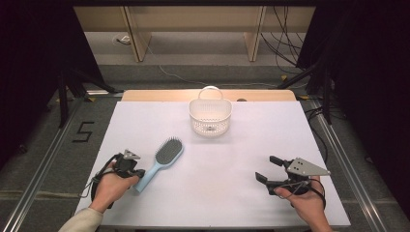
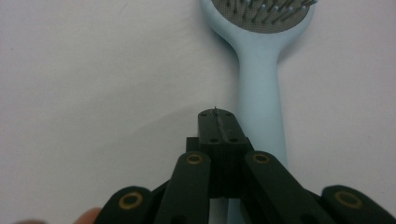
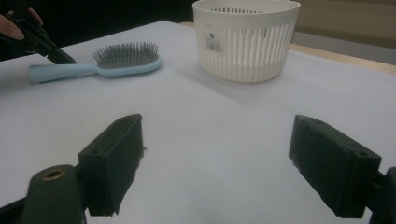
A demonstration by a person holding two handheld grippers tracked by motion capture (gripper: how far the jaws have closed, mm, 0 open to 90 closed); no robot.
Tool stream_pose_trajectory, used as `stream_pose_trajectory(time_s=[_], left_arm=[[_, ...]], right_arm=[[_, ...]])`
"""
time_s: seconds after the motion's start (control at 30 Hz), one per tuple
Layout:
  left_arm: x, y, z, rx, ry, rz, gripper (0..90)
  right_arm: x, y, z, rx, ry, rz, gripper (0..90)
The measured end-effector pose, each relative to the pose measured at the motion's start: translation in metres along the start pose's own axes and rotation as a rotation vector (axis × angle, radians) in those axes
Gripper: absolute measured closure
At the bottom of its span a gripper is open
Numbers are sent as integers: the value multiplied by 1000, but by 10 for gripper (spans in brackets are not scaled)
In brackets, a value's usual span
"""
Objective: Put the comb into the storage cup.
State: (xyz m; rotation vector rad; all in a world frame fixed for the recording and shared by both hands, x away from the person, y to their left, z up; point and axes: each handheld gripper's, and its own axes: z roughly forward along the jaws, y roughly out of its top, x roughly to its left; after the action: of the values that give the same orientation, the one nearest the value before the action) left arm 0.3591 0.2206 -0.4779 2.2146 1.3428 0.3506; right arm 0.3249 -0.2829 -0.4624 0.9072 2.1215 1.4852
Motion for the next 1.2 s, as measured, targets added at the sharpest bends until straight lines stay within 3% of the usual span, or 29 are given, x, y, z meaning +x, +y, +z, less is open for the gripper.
stream_pose_trajectory(time_s=[0.17, 0.6, 0.83, 0.9, 0.93, 1.0, 1.1, 1.17, 1.2], left_arm=[[-4, 1, 0, 7, -18, 22, 898], [-12, 1, 0, 20, -47, 35, 898], [-8, 2, -4, -14, -3, 36, 883], [-7, 2, -6, -29, 4, 38, 831], [-6, 3, -9, -70, 10, 44, 797], [-6, 3, -10, -92, 11, 48, 700], [-5, 5, -12, -144, -11, 43, 624], [-6, 5, -11, -165, -21, 43, 454], [-7, 5, -10, -179, -21, 64, 454]], right_arm=[[0, 0, 0, 4, -1, 1, 189], [0, 0, 1, 4, -3, 1, 190], [0, 0, 0, 6, -1, 1, 191], [0, 0, 0, 6, -1, 1, 190], [0, 0, 0, 8, -2, 2, 190], [0, -1, 0, 7, -1, 2, 191], [-1, 0, 0, 7, -2, 2, 190], [0, -1, 0, 8, -1, 2, 191], [0, -1, 0, 8, -1, 2, 191]])
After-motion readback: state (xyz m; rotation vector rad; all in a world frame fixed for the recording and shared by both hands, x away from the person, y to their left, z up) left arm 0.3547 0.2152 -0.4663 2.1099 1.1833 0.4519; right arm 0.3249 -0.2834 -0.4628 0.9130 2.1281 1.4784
